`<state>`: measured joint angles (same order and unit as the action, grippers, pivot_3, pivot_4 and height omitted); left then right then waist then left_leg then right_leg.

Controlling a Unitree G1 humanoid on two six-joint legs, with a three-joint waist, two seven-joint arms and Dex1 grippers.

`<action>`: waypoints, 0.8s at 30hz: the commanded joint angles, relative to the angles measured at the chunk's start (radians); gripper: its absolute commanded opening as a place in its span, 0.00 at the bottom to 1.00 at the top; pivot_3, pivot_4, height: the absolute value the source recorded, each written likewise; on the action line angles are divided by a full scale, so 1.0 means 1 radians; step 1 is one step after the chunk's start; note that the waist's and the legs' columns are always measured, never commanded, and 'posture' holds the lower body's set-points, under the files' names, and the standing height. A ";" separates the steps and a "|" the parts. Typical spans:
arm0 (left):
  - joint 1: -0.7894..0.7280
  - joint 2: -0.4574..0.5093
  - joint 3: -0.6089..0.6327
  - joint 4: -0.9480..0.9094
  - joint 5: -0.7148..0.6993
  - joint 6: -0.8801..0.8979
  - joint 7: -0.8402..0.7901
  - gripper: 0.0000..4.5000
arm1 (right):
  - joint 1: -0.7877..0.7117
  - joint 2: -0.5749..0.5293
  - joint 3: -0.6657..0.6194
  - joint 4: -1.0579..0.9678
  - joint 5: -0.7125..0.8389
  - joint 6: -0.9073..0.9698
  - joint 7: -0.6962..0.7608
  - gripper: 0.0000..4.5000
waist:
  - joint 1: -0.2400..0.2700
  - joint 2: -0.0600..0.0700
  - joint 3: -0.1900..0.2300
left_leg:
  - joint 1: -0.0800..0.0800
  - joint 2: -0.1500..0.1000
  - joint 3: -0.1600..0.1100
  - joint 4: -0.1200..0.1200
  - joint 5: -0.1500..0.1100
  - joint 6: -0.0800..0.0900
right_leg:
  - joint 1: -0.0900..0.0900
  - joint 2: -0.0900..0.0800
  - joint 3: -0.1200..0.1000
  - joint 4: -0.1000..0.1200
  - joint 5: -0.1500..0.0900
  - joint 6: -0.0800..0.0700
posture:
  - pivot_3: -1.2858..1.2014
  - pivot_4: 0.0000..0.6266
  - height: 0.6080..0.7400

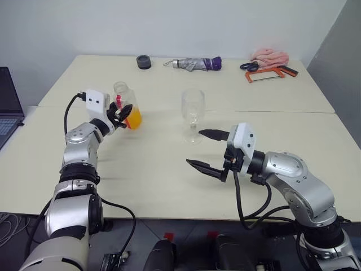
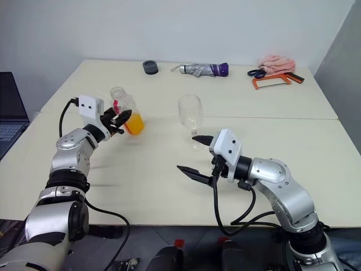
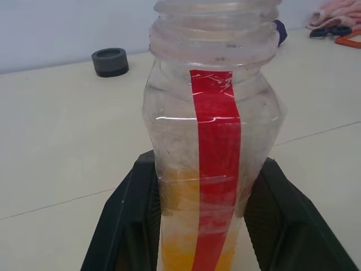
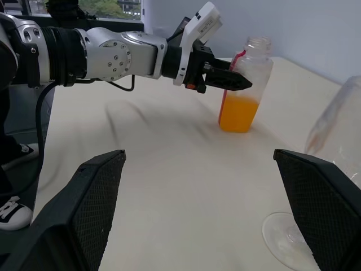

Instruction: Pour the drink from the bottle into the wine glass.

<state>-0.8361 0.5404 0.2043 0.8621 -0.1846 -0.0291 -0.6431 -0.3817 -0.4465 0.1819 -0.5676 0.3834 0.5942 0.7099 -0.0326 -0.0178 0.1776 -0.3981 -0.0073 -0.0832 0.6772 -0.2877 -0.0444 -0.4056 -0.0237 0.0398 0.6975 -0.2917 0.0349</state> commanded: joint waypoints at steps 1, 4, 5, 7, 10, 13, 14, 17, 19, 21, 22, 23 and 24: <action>-0.003 -0.009 -0.044 -0.169 0.027 -0.038 -0.007 0.37 | -0.017 0.002 -0.038 -0.049 0.019 -0.007 -0.027 1.00 | 0.000 -0.001 0.000 | 0.000 0.000 0.000 0.000 0.000 0.000 | 0.000 0.000 0.000 0.000 0.000 0.000 | 0.52 0.24 1.00; 0.010 -0.008 -0.109 -0.285 0.091 -0.096 0.000 0.37 | -0.021 0.016 -0.075 -0.061 0.042 0.006 -0.063 1.00 | 0.001 -0.001 0.001 | -0.001 0.001 -0.001 0.000 0.000 0.000 | 0.000 -0.001 0.000 0.000 0.000 0.000 | 0.52 0.24 1.00; 0.010 -0.008 -0.124 -0.309 0.107 -0.110 0.004 0.37 | -0.021 0.020 -0.084 -0.064 0.050 0.010 -0.074 1.00 | 0.001 -0.001 0.001 | -0.001 0.001 -0.001 0.000 0.000 0.000 | 0.000 -0.001 0.000 0.000 0.000 0.000 | 0.52 0.24 1.00; 0.000 -0.003 -0.151 -0.338 0.143 -0.143 0.016 0.37 | -0.021 0.031 -0.100 -0.069 0.056 0.012 -0.099 1.00 | 0.001 -0.001 0.001 | -0.001 0.001 0.000 0.000 0.000 0.000 | 0.000 -0.001 0.000 0.000 0.000 0.000 | 0.52 0.24 1.00; -0.043 0.001 -0.188 -0.339 0.197 -0.206 0.030 0.37 | -0.025 0.052 -0.117 -0.060 0.034 -0.004 -0.154 1.00 | 0.001 -0.001 0.001 | -0.001 0.000 0.000 0.000 0.000 0.000 | 0.000 -0.001 0.000 0.000 0.000 0.000 | 0.52 0.24 1.00; -0.089 0.014 -0.229 -0.305 0.266 -0.295 0.050 0.37 | -0.031 0.068 -0.116 -0.048 0.022 -0.005 -0.191 1.00 | 0.001 -0.001 0.001 | -0.001 0.000 0.000 0.000 0.000 0.000 | -0.001 0.000 0.000 0.000 0.000 0.000 | 0.52 0.24 1.00; -0.104 0.019 -0.242 -0.286 0.289 -0.328 0.056 0.37 | -0.034 0.072 -0.112 -0.043 0.018 -0.004 -0.200 1.00 | 0.001 -0.001 0.001 | -0.001 -0.001 0.000 0.000 0.000 0.000 | -0.001 0.000 0.000 0.000 0.000 0.000 | 0.52 0.24 1.00; -0.150 0.029 -0.274 -0.220 0.346 -0.416 0.083 0.37 | -0.042 0.085 -0.099 -0.028 -0.006 -0.007 -0.233 1.00 | 0.000 -0.001 0.001 | -0.001 -0.001 0.001 0.000 0.000 0.000 | -0.001 0.001 0.001 0.000 0.000 0.000 | 0.52 0.24 1.00; -0.181 0.037 -0.296 -0.171 0.382 -0.474 0.101 0.37 | -0.046 0.095 -0.093 -0.017 -0.025 -0.014 -0.254 1.00 | 0.000 -0.001 0.001 | 0.000 -0.001 0.001 0.000 0.000 0.000 | -0.001 0.001 0.001 0.000 0.000 0.000 | 0.52 0.24 1.00; -0.204 0.042 -0.311 -0.132 0.408 -0.521 0.116 0.37 | -0.050 0.099 -0.086 -0.011 -0.039 -0.020 -0.263 1.00 | -0.001 -0.001 0.001 | -0.001 -0.001 0.001 0.000 0.000 0.000 | -0.001 0.001 0.001 0.000 0.000 0.000 | 0.52 0.24 1.00; -0.216 0.045 -0.319 -0.113 0.422 -0.542 0.128 0.37 | -0.049 0.103 -0.087 -0.008 -0.047 -0.022 -0.273 1.00 | 0.000 -0.001 0.001 | 0.000 -0.001 0.001 0.000 0.000 0.000 | -0.001 0.001 0.001 0.000 0.000 0.000 | 0.52 0.24 1.00; -0.229 0.049 -0.330 -0.090 0.443 -0.566 0.143 0.37 | -0.050 0.112 -0.089 -0.004 -0.047 -0.019 -0.282 1.00 | 0.000 -0.001 0.001 | -0.001 -0.001 0.001 0.000 0.000 0.000 | -0.001 0.001 0.000 0.000 0.000 0.000 | 0.52 0.24 1.00; -0.240 0.053 -0.339 -0.071 0.461 -0.589 0.158 0.37 | -0.051 0.119 -0.091 -0.002 -0.046 -0.017 -0.287 1.00 | 0.000 -0.001 0.001 | -0.001 -0.001 0.001 0.000 0.000 0.000 | -0.001 0.001 0.000 0.000 0.000 0.000 | 0.52 0.24 1.00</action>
<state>-1.0182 0.5680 -0.1327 0.7896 0.2527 -0.5600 -0.5275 -0.4133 -0.3404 0.1007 -0.5580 0.3362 0.5963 0.4385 -0.0326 -0.0191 0.1784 -0.3991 -0.0085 -0.0822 0.6769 -0.2877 -0.0443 -0.4066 -0.0229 0.0403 0.6975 -0.2917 0.0349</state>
